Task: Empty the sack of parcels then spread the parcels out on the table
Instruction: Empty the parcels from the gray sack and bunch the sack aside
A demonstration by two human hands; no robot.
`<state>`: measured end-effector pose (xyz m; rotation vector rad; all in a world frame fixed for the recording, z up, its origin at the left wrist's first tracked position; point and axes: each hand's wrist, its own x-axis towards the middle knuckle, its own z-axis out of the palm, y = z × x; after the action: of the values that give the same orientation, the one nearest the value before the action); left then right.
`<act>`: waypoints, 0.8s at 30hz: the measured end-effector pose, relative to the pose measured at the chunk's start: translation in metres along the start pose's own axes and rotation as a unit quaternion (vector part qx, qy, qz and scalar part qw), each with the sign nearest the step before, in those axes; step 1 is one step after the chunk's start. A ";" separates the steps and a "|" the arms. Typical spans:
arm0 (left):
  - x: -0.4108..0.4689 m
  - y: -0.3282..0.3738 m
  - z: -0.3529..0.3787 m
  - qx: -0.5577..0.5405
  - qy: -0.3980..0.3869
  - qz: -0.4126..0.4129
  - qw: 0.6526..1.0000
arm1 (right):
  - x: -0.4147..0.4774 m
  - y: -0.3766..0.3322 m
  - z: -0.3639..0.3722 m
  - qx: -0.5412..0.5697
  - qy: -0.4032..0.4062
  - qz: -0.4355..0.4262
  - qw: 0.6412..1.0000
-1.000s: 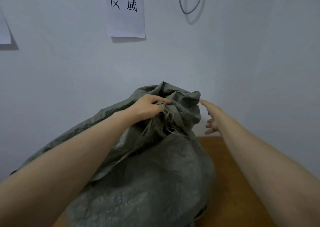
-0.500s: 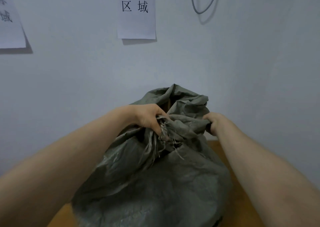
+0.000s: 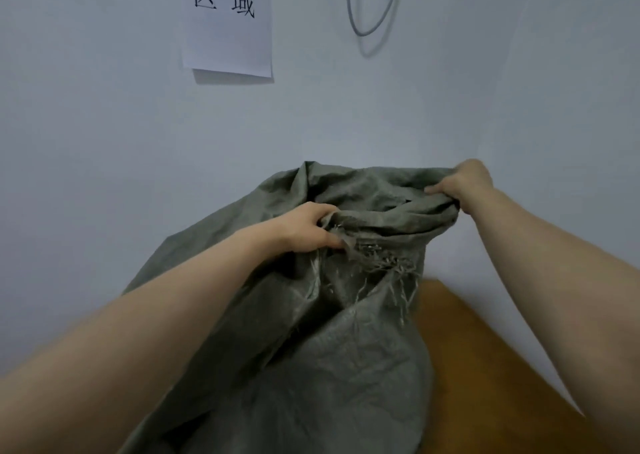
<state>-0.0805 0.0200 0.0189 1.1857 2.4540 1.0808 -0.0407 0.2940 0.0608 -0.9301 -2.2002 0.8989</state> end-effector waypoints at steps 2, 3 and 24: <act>0.002 0.007 0.000 -0.045 0.015 -0.013 0.999 | 0.006 -0.008 -0.011 -0.017 0.046 -0.074 0.996; 0.005 0.010 -0.001 -0.044 0.041 -0.011 0.998 | 0.010 -0.014 -0.016 0.026 0.061 -0.097 0.993; 0.092 0.058 0.016 0.326 0.165 0.048 0.929 | 0.006 0.013 -0.080 0.363 -0.126 -0.174 0.907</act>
<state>-0.0992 0.1211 0.0584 1.3904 3.1961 0.5032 0.0178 0.3338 0.1001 -0.0643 -1.8767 1.5545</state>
